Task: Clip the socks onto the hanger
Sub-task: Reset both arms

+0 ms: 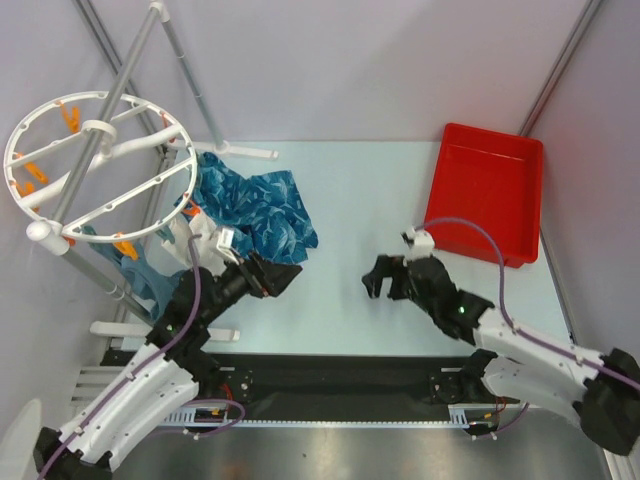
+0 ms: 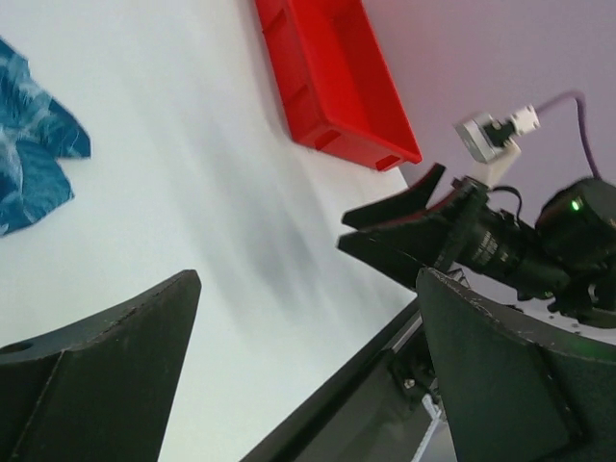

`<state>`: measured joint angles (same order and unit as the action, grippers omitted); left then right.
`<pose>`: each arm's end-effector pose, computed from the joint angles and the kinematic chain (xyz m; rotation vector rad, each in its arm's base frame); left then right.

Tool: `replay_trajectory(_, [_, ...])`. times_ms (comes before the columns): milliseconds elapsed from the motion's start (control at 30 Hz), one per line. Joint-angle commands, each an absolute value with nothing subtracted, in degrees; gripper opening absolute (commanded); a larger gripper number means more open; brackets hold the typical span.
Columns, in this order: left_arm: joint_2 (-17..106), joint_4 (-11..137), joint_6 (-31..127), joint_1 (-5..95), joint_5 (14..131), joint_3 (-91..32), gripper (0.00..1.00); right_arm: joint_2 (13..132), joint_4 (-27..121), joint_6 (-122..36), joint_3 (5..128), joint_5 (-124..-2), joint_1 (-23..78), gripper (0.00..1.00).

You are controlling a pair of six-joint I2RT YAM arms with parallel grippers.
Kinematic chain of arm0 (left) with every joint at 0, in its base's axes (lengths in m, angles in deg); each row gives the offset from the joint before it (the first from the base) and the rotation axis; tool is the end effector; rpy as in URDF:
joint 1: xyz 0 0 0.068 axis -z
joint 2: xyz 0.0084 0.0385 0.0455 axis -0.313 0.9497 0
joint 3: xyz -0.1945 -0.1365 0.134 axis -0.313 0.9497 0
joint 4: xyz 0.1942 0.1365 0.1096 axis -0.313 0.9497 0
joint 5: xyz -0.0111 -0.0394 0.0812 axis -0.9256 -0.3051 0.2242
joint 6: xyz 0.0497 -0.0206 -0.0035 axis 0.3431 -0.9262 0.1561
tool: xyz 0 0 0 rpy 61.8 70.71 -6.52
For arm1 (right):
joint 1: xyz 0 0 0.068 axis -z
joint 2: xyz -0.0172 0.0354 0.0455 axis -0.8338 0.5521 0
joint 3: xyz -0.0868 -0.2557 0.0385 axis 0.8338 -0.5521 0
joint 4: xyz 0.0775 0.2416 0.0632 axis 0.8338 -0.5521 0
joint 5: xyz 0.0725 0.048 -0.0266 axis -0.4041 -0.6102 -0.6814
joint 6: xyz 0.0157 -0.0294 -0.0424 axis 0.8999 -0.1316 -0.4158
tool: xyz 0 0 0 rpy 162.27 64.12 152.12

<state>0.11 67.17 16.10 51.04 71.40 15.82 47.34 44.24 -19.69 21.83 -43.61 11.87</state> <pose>0.1229 -0.0860 0.2795 -0.0378 1.8074 -1.1196 0.1581 0.1457 0.2318 -0.1357 2.1031 0.5908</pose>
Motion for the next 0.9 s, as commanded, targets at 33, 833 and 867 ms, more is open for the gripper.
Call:
replay_trajectory(33, [-8.5,53.8,13.7,52.0,71.4,28.4,1.0,31.9,56.3,-11.1,7.8,-30.3,6.9,1.0])
replay_trajectory(833, [-38.1,66.7,3.0,52.1,69.5,52.0,1.0,4.7,32.9,17.8,-13.9,-21.6,4.6,1.0])
replay_trajectory(867, [-38.0,66.4,2.9,52.1,69.7,52.1,0.99,4.9,33.0,17.9,-13.9,-21.5,4.5,1.0])
